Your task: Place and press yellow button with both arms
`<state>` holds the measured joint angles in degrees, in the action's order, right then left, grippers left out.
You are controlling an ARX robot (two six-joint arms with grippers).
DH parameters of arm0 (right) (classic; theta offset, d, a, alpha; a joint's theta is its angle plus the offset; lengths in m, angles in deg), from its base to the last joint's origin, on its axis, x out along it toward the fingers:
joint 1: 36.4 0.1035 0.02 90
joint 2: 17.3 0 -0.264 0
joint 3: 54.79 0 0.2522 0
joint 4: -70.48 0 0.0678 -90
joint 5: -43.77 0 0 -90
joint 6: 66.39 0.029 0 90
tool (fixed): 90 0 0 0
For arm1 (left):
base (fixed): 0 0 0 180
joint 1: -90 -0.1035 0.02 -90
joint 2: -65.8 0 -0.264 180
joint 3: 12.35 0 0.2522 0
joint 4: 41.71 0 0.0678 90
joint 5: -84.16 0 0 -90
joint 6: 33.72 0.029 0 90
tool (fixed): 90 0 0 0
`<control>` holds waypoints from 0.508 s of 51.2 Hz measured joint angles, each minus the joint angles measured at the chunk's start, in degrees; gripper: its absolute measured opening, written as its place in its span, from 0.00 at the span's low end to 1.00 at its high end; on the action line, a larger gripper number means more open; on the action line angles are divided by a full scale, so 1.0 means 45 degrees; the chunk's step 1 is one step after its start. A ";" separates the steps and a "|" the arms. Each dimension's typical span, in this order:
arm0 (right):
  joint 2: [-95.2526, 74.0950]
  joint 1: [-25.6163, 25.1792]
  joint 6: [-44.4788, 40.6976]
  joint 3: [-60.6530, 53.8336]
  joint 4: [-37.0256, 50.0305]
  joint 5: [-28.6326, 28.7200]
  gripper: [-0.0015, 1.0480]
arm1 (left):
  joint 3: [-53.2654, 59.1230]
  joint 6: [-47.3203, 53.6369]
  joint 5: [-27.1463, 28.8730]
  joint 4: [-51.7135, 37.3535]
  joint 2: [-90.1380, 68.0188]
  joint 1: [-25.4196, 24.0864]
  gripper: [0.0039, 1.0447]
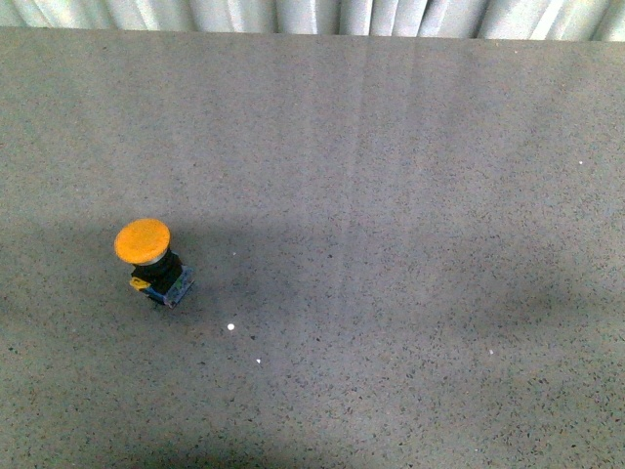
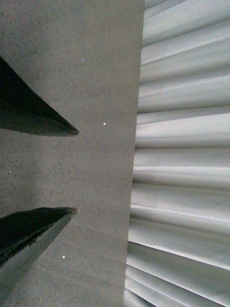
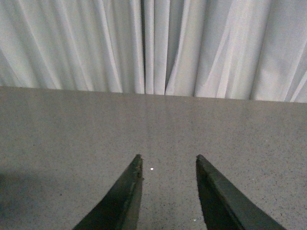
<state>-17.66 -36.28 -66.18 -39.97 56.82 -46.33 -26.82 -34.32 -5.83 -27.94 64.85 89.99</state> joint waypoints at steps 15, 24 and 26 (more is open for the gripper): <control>0.0005 0.0000 0.0000 0.0000 0.0000 0.0000 0.82 | 0.0000 0.0005 0.0000 0.0000 0.0000 0.0000 0.93; 0.0005 0.0000 0.0000 0.0000 0.0000 0.0000 0.91 | 0.0000 0.0029 0.0000 0.0000 0.0000 0.0000 0.91; 0.0005 0.0000 0.0000 0.0000 0.0000 0.0000 0.91 | 0.0000 0.0029 0.0000 0.0000 0.0000 0.0000 0.91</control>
<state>-17.64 -36.28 -66.18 -39.97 56.82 -46.33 -26.82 -34.19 -5.83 -27.94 64.85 89.99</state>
